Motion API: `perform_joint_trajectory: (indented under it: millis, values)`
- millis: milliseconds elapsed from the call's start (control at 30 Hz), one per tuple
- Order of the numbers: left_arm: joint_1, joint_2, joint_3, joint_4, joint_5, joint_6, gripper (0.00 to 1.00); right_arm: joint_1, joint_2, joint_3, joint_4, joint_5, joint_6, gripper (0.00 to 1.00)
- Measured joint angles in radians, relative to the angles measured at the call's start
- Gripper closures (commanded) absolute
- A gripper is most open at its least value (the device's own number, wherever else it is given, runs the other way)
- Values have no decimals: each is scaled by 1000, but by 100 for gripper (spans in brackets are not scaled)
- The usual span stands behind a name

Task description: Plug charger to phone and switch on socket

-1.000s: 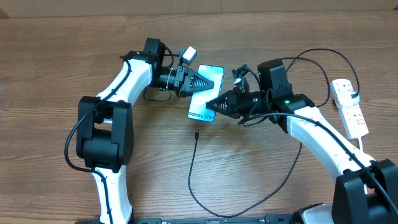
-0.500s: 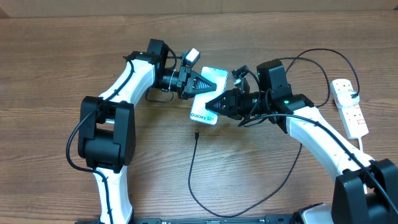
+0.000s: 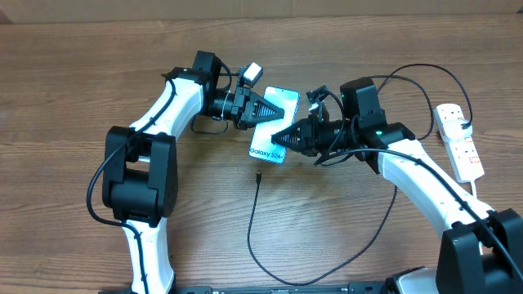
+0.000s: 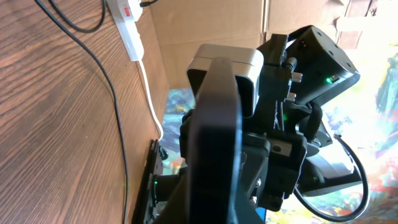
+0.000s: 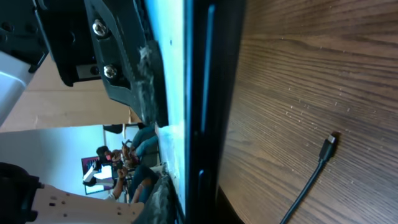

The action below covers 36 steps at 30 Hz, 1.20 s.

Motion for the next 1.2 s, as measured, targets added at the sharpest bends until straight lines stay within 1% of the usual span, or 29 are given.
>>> perform_joint_trajectory:
  millis: [100,333,467,500,600,667,733,767,1000,1067,1200]
  values:
    - [-2,0,0,-20,-21,-12,83,6,0,0,-8,6,-18,96]
    - [-2,0,0,-34,-9,6,93,2,0,0,-10,-10,-17,96]
    - [-8,0,0,-34,-8,8,96,-7,0,0,-18,-24,-18,96]
    - [-9,0,0,-34,-6,8,96,-9,0,0,-21,-28,-18,94]
    - [-16,0,1,-40,-10,3,96,-15,0,0,-32,-17,-21,63]
    - [-26,0,1,-45,-19,-9,96,-19,1,-3,-41,10,-31,53]
    - [-34,0,1,-46,-23,-15,96,-27,3,-3,-41,33,-50,46]
    - [-34,0,1,-45,-28,-16,96,-33,3,-3,-47,42,-61,40]
    - [-27,0,2,-68,-117,-34,96,-39,3,-3,-101,109,-108,25]
    - [-16,0,2,-75,-159,-53,96,-39,3,-3,-107,121,-119,23]
    - [23,0,2,-79,-240,-94,96,-39,3,-3,-129,133,-138,21]
